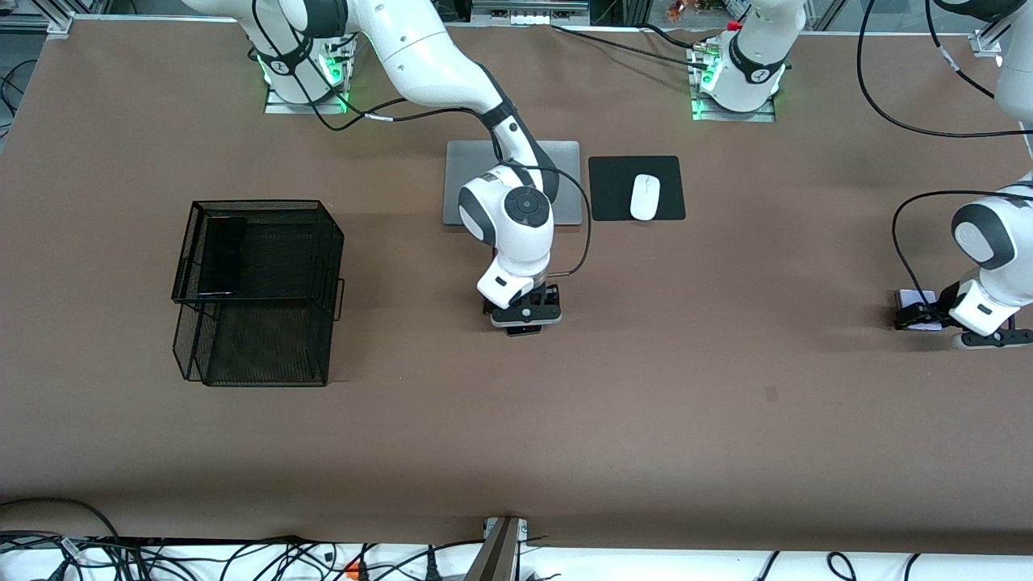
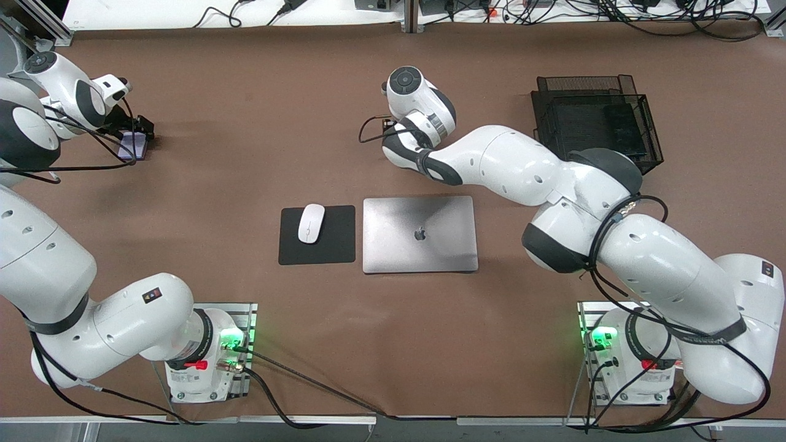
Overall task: Place phones with both arms
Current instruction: 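Grasp the flip phone with the right gripper while the left gripper grasps the white phone, then carry the flip phone with the right gripper into the mesh basket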
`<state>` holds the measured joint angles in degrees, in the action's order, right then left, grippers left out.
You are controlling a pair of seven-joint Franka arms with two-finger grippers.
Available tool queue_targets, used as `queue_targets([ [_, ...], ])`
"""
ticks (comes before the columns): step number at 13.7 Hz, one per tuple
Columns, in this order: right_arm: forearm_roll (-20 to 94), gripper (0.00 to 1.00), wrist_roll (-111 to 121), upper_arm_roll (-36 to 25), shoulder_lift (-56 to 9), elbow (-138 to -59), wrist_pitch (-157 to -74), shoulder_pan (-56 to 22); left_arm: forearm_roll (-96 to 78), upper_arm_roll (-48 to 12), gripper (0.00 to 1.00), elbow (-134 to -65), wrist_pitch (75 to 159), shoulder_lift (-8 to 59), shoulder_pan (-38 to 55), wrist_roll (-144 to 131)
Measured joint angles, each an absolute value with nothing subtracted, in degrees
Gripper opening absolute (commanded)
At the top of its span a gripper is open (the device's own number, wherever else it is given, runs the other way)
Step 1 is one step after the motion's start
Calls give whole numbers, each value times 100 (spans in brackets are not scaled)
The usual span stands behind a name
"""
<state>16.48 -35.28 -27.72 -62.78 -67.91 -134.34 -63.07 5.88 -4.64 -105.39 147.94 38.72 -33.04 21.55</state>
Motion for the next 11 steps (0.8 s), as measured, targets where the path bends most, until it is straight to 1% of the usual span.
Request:
queue_targets([
  [1,1648,74,-3528,-2772,-6278,-6799,-13437,-6309,588,-460,100,-10566,14794,3871,-3352,2285],
  [2,1648,58,-3528,-2772,-6276,-6796,-13449,-6314,588,-459,100,-10595,14794,3868,-3414,2406],
  [3,1641,28,-3528,-2775,-6268,-6781,-13453,-6326,588,-459,100,-10626,14795,3859,-3470,2501],
  [4,1632,11,-3531,-2776,-6261,-6785,-13444,-6331,588,-460,100,-10650,14796,3844,-3507,2580],
  [5,1631,0,-3534,-2775,-6264,-6785,-13448,-6331,588,-462,100,-10679,14796,3824,-3526,2640],
  [6,1630,0,-3534,-2776,-6264,-6785,-13448,-6331,588,-463,100,-10707,14796,3805,-3540,2660],
  [7,1630,0,-3534,-2780,-6262,-6784,-13448,-6331,588,-463,91,-10730,14796,3789,-3549,2665],
  [8,1630,0,-3537,-2809,-6259,-6781,-13424,-6333,588,-463,75,-10752,14796,3778,-3555,2665],
  [9,1630,0,-3540,-2896,-6233,-6763,-13299,-6337,588,-471,65,-10770,14796,3771,-3559,2664],
  [11,1630,0,-3541,-3326,-5984,-6651,-12574,-6339,588,-483,44,-10804,14799,3736,-3561,2656],
])
